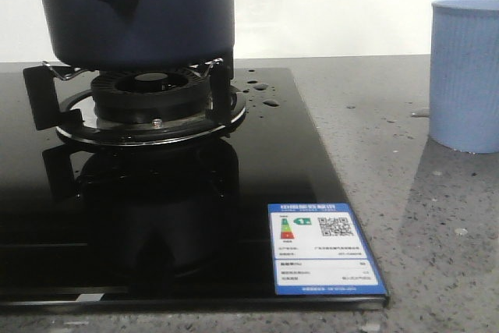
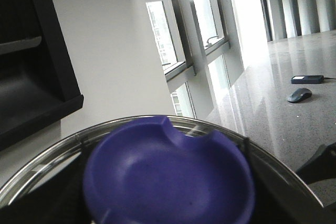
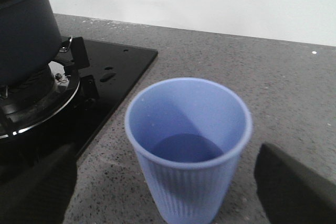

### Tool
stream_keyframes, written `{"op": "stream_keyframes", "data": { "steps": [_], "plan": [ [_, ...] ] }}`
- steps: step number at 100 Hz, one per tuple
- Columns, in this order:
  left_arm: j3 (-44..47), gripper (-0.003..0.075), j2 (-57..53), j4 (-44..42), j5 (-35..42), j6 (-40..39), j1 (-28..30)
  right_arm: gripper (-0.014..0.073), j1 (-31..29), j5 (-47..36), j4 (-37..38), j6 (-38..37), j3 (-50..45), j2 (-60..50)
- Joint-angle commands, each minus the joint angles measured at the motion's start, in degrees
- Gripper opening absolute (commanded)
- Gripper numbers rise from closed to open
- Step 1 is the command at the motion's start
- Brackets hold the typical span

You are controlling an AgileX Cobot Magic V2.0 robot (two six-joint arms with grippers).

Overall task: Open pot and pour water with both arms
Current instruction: 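Close the right gripper around the light blue ribbed cup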

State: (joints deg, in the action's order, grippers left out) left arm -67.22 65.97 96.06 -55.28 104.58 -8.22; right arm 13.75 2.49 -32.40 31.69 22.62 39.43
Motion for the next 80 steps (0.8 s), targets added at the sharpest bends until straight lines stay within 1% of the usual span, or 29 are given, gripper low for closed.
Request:
{"op": "stream_keyframes", "data": {
  "steps": [1, 8, 21, 26, 40, 49, 58, 65, 72, 80],
  "plan": [
    [-2.19, 0.0327, -1.99, 5.94, 0.58, -0.52, -0.07, 0.0538, 2.84, -11.04, -0.16, 0.37, 0.54, 3.4],
    [-2.19, 0.0327, -1.99, 5.94, 0.47, -0.6, -0.07, 0.0528, 4.08, -15.16, -0.16, 0.37, 0.41, 6.62],
    [-2.19, 0.0327, -1.99, 5.94, 0.47, -2.53, -0.07, 0.0528, 4.1, -21.98, -0.16, 0.37, 0.41, 12.43],
    [-2.19, 0.0327, -1.99, 5.94, 0.47, -3.08, -0.07, 0.0529, 4.1, -23.42, -0.16, 0.37, 0.41, 14.16],
    [-2.19, 0.0327, -1.99, 5.94, 0.26, -3.11, -0.07, 0.053, 4.1, -23.45, -0.16, 0.37, 0.41, 17.03],
    [-2.19, 0.0327, -1.99, 5.94, 0.26, -3.11, -0.07, 0.0531, 4.1, -25.72, -0.16, 0.1, 0.41, 18.26],
    [-2.19, 0.0327, -1.99, 5.94, 0.37, -3.11, -0.07, 0.0533, 4.1, -28.23, -0.16, -2.74, 0.41, 18.75],
    [-2.19, 0.0327, -1.99, 5.94, 0.46, -3.11, -0.07, 0.0533, 4.1, -28.14, -0.27, -4.77, 0.55, 18.75],
    [-2.19, 0.0327, -1.99, 5.94, 0.46, -3.11, -0.07, 0.0535, 4.1, -28.05, -0.64, -4.75, 0.55, 18.75],
    [-2.19, 0.0327, -1.99, 5.94, 0.46, -3.11, -0.07, 0.0561, 4.1, -27.9, -0.64, -4.88, 0.55, 18.63]
  ]
}}
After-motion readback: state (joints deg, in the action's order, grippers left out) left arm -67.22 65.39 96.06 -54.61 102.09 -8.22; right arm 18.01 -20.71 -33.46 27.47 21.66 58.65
